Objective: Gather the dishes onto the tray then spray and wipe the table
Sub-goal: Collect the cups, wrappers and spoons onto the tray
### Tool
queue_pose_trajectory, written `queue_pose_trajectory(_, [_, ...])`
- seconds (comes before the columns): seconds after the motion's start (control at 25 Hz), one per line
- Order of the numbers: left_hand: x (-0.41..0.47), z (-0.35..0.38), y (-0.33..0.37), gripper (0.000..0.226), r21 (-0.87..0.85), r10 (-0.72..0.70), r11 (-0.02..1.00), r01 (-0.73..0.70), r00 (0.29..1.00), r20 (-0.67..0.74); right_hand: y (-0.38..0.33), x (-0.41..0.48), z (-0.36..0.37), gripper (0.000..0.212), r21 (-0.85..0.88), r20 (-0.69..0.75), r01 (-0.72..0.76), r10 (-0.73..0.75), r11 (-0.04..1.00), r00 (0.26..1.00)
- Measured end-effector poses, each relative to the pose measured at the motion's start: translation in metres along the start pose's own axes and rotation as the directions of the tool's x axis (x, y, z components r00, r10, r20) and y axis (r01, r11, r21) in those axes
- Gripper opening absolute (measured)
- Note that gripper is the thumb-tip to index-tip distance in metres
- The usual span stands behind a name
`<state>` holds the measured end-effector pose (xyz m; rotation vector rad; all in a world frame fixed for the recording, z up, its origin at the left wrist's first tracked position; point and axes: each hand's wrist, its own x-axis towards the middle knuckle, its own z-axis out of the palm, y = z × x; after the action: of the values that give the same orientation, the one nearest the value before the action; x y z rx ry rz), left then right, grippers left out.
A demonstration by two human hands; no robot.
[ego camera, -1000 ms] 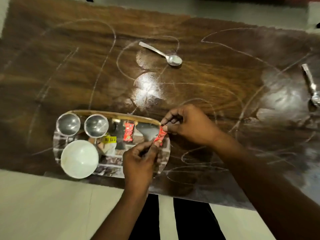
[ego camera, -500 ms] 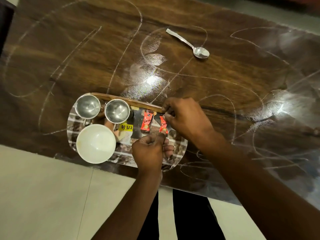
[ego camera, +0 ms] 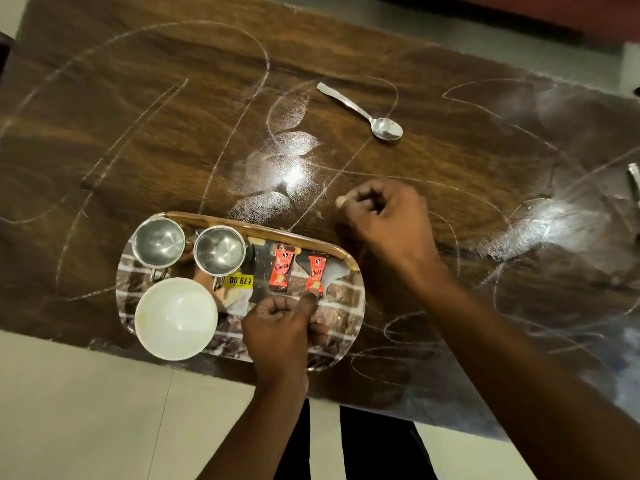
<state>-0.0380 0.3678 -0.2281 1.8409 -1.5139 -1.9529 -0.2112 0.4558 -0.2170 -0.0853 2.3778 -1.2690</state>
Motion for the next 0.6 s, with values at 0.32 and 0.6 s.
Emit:
queue_pose_trajectory(0.32, [-0.001, 0.014, 0.047, 0.019, 0.057, 0.198, 0.976, -0.211, 0.964, 0.179, 0.005, 0.102, -0.034, 0.016, 0.585, -0.147, -0.343, 0.512, 0.735, 0.846])
queue_pose_trajectory(0.6, [0.015, 0.029, 0.089, 0.012, -0.009, 0.272, 0.961, -0.277, 0.934, 0.232, -0.002, 0.12, -0.033, 0.006, 0.501, -0.125, -0.367, 0.485, 0.784, 0.865])
